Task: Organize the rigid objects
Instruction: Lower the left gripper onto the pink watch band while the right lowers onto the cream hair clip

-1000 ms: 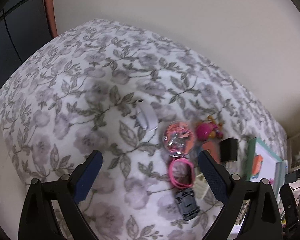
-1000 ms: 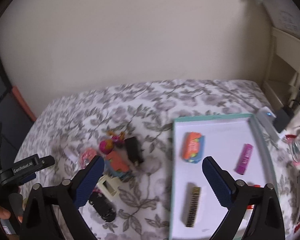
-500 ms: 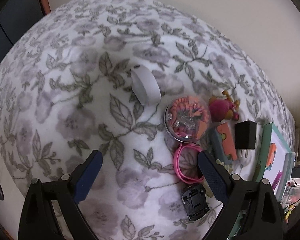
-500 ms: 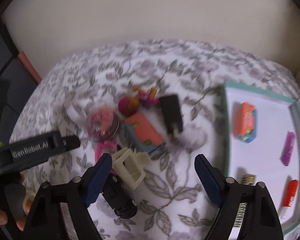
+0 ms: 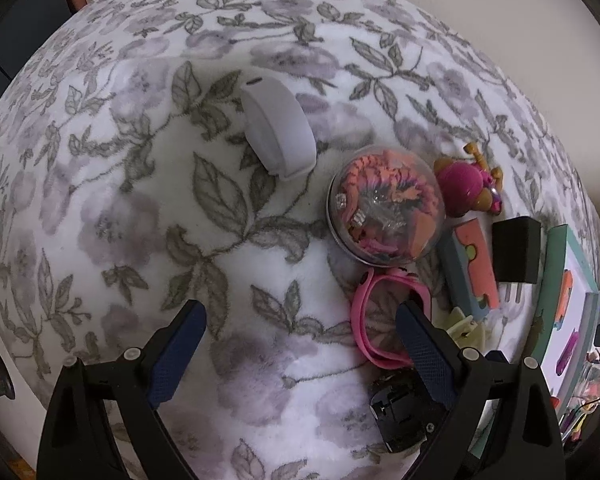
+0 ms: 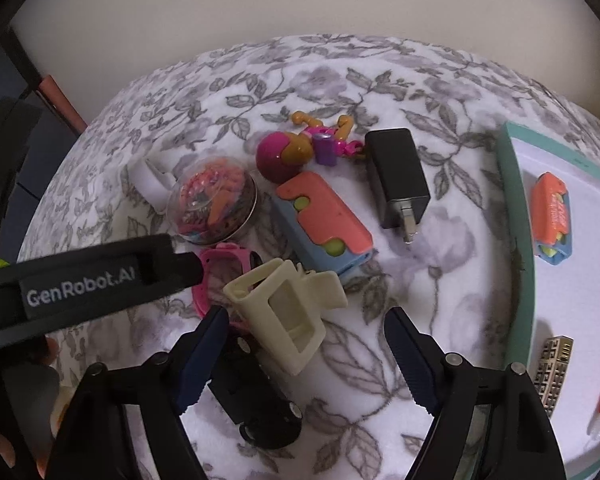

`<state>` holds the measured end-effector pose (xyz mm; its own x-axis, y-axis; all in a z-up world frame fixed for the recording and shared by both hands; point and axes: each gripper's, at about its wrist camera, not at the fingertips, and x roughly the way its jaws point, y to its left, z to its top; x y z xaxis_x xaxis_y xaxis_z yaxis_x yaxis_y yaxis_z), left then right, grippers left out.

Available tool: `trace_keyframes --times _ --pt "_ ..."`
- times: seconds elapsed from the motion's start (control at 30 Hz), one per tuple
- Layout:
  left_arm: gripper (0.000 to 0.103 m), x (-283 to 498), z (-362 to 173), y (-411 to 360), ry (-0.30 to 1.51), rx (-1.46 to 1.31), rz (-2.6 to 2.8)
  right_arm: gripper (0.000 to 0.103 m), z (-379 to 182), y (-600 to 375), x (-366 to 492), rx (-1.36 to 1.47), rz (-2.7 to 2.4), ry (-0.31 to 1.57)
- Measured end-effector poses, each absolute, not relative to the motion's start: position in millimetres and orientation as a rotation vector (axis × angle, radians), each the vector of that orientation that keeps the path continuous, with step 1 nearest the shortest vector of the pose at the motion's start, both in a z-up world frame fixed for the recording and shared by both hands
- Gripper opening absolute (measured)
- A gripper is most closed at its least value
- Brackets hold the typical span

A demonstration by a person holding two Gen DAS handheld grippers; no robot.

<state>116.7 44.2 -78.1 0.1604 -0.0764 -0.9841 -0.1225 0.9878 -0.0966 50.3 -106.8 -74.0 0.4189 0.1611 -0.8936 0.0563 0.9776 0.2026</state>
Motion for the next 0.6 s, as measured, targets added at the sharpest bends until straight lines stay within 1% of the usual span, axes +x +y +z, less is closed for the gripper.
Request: trace_keyframes --times 0.03,0.33,0.37,0.4,0.43,0.47,0.53,0.6 --pt "0.096 116.9 -80.2 43.9 1.416 -0.164 0.033 0.077 -74.9 -107.5 50.8 0.220 0.066 1.142" --pt "0.095 122.5 -95.1 32.0 1.437 -0.118 0.039 0.067 -68.8 -119.8 50.9 0.274 0.071 1.109" --pt "0.090 122.8 -96.1 29.6 1.434 -0.106 0.044 0.067 -68.4 -121.2 51.1 0.281 0.070 1.107" --pt "0.080 123.0 -99.0 26.0 1.434 -0.097 0.050 0.066 -68.1 -123.1 51.0 0.290 0.070 1.105" --pt "0.076 123.0 -99.6 25.6 1.436 -0.092 0.054 0.065 -67.8 -124.3 50.9 0.296 0.072 1.103" --pt "0.072 122.6 -99.3 24.3 1.439 -0.093 0.053 0.065 -67.3 -125.7 50.8 0.303 0.072 1.100" --pt "0.069 121.9 -99.0 25.6 1.443 -0.116 0.042 0.064 -66.0 -127.6 51.0 0.310 0.069 1.096" --pt "0.063 121.4 -97.6 23.9 1.439 -0.119 0.030 0.064 -65.0 -130.3 49.9 0.315 0.065 1.093"
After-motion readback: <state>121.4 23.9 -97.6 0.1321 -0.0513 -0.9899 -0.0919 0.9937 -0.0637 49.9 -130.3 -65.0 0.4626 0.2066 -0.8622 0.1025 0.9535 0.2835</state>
